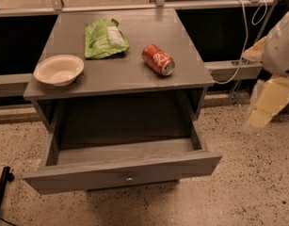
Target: Close top drawer
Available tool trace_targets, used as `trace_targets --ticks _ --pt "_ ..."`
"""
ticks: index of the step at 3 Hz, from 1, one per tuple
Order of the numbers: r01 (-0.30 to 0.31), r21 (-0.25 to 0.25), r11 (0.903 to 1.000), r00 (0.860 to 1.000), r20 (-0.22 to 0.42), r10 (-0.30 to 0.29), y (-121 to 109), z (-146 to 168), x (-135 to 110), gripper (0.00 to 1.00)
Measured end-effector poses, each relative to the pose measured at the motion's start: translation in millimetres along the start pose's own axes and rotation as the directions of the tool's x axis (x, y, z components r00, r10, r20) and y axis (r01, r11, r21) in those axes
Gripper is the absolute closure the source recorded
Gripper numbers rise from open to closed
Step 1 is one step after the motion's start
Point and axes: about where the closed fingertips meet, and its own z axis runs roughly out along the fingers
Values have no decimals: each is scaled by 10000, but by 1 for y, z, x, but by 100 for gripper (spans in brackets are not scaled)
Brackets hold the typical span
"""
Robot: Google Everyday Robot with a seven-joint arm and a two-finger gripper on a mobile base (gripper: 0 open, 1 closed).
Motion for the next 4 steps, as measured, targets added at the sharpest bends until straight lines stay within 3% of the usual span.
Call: trace_targets --ticks 1,2,3,4 --pt "563 -936 9940 9844 1716 -396 36 74 -22 0" --pt "1115 -1509 9822 9295 3655 -494 62 148 -42 0" --pt "1812 -1196 9761 9018 4162 -1164 64 161 -49 0" --pt "1921 -985 9764 8952 4253 -1332 72 178 -51 0"
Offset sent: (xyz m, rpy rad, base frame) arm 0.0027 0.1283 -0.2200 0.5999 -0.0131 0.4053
